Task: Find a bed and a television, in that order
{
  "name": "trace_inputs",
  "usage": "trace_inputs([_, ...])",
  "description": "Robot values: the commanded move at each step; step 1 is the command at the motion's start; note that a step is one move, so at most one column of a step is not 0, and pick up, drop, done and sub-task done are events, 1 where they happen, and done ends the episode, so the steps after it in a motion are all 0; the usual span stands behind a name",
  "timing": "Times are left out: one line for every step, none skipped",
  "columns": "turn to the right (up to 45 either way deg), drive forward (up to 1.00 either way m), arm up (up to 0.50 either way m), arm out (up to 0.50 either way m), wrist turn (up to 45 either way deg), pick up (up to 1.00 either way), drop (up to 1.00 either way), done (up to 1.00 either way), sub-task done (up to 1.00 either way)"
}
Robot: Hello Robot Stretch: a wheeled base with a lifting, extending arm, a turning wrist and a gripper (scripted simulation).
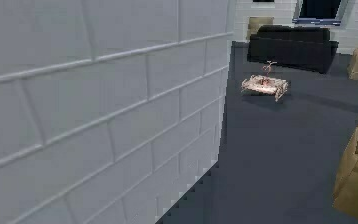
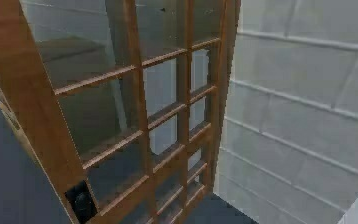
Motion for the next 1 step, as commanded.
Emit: trace_inputs([0.0,0.45,0.0,0.0,0.0,0.0,0.0,0.0,0.0])
